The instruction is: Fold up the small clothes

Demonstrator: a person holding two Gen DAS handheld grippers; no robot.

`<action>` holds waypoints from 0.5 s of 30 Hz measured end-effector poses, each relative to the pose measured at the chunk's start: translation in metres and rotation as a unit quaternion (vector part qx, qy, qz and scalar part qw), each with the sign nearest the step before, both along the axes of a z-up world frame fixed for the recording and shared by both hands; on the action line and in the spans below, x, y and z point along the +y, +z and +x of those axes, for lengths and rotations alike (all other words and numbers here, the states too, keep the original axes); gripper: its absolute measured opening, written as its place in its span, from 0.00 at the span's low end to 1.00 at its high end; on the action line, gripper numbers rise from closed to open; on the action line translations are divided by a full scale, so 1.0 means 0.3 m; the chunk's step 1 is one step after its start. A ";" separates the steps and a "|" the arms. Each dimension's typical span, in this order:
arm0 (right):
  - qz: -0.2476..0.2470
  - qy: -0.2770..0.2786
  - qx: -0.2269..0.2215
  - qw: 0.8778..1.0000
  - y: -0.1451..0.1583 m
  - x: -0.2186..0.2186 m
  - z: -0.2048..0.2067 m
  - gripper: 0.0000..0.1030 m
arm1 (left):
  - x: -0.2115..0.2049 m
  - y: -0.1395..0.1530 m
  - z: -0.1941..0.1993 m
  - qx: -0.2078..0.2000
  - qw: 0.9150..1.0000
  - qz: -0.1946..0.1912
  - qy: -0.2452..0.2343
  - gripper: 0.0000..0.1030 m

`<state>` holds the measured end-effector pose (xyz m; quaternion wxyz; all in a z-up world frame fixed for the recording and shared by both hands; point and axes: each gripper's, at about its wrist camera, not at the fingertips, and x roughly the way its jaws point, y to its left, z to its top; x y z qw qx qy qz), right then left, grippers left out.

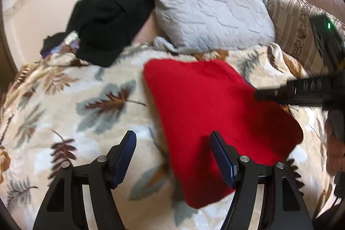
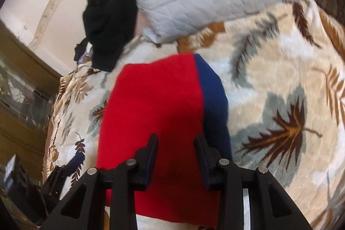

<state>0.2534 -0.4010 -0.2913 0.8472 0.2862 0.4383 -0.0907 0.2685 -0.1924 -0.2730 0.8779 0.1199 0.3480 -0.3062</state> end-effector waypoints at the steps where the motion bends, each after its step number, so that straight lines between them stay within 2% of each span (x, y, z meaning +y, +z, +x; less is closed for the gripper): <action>1: -0.002 0.000 0.010 1.000 -0.021 0.003 0.017 0.39 | 0.008 0.011 0.006 -0.005 1.000 -0.004 0.007 0.69; 3: -0.015 -0.001 0.034 0.999 -0.082 0.000 0.046 0.39 | 0.024 0.018 0.027 -0.012 1.000 -0.007 0.024 0.79; 6: 0.012 -0.019 0.030 0.999 -0.074 -0.032 0.043 0.40 | 0.006 -0.047 0.070 0.002 0.998 0.043 0.040 0.80; 9: 0.010 -0.021 -0.005 1.000 -0.019 -0.045 0.037 0.40 | -0.005 -0.068 0.066 -0.011 0.998 0.051 0.042 0.80; 13: 0.008 -0.017 -0.070 0.997 0.056 -0.055 0.069 0.40 | -0.002 -0.056 0.080 0.001 0.998 0.044 0.039 0.80; 15: 0.016 -0.012 -0.071 0.997 0.034 -0.057 0.113 0.40 | 0.004 -0.057 0.086 0.011 0.998 0.038 0.041 0.80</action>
